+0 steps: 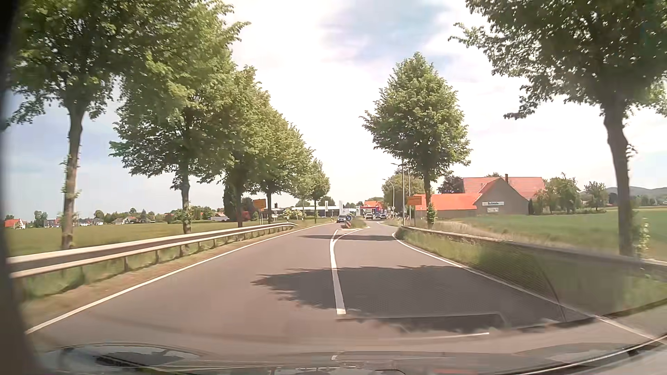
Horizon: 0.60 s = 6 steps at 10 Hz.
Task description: Follow the waypoints while adhering to traffic rules and regulations
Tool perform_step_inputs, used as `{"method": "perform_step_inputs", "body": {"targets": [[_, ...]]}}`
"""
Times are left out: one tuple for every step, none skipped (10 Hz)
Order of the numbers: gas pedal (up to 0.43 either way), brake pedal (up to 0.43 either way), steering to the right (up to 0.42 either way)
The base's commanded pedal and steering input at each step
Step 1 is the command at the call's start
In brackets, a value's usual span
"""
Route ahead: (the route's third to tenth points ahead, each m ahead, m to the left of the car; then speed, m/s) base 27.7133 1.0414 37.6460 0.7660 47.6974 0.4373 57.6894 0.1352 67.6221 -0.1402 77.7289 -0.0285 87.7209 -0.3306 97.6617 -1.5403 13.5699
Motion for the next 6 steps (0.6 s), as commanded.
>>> {"method": "perform_step_inputs", "body": {"targets": [[0.13, 0.0, 0.016], [0.13, 0.0, 0.013], [0.13, 0.0, 0.012], [0.138, 0.0, 0.011], [0.15, 0.0, 0.01], [0.15, 0.0, 0.01]]}}
